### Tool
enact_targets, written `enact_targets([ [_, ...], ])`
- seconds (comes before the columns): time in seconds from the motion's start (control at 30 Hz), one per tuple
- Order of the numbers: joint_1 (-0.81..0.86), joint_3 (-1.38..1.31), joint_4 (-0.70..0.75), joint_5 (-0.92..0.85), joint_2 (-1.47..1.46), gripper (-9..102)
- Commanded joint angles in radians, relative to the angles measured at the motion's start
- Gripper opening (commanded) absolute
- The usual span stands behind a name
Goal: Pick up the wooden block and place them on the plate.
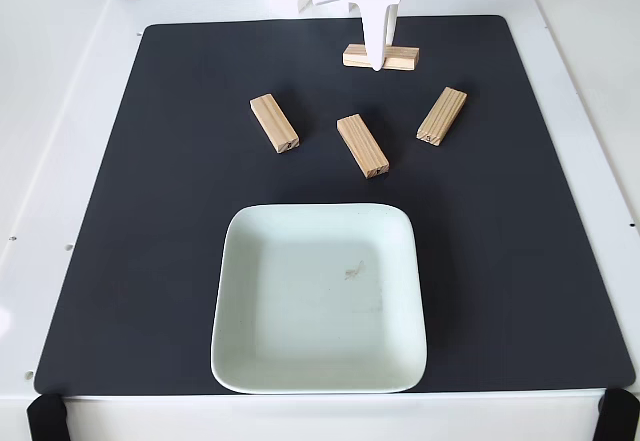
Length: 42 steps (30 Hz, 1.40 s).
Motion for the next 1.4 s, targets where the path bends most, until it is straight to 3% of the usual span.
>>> enact_targets([
  [0.0,0.040,-0.060,-0.014,-0.120,0.055,0],
  [0.2,0.107,-0.301,-0.032,-0.411,0.038,0],
  [0.37,0.190,-0.439,-0.284,-0.618,-0.129,0],
  [0.63,0.279,-0.630,-0.652,-0.632,-0.411,0],
  [1.07,0.360,-0.913,-1.097,-0.707,-0.933,0],
  [1.37,0.370,-1.197,-1.118,-0.706,-1.220,0],
])
